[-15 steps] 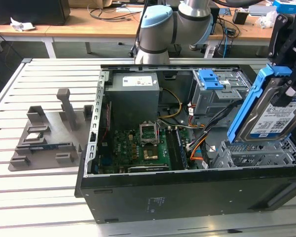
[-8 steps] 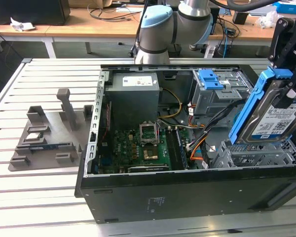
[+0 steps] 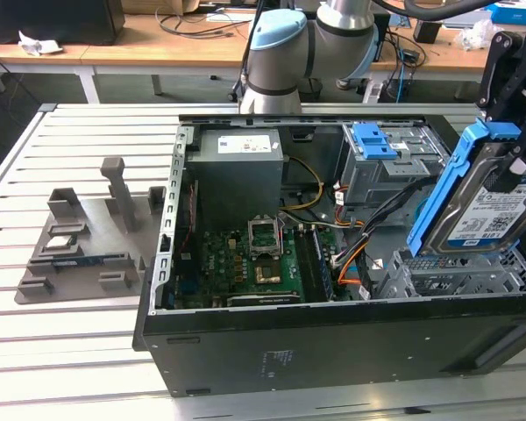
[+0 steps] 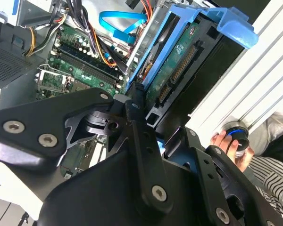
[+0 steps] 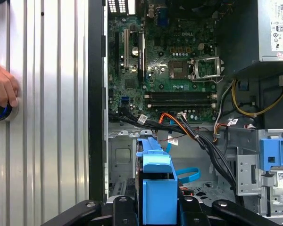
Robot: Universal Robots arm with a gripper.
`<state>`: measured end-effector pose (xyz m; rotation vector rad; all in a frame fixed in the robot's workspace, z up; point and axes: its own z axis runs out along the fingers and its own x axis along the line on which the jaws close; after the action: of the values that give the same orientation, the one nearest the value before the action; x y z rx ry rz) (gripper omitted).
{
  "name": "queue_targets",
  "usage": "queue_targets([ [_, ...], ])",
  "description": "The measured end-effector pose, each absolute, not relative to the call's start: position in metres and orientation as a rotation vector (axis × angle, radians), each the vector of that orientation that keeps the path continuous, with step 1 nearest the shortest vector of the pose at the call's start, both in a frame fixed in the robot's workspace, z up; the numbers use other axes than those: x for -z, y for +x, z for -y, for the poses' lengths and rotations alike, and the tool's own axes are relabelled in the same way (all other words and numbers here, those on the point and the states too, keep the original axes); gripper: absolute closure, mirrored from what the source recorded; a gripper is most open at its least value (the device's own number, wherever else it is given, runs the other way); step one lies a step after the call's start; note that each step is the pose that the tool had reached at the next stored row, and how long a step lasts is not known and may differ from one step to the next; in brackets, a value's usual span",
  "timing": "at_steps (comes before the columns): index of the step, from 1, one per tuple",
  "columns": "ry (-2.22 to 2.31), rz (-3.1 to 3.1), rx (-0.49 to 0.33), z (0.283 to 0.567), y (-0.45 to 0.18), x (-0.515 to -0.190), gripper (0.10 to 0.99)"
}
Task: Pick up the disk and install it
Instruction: 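Insert the disk into the insertion slot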
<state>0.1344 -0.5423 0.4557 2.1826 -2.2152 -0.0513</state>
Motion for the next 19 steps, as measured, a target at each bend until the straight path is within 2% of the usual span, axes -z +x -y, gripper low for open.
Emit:
queue_targets([
  [19,2.183,2.215,0.051,0.542,0.135,-0.443,0.722],
])
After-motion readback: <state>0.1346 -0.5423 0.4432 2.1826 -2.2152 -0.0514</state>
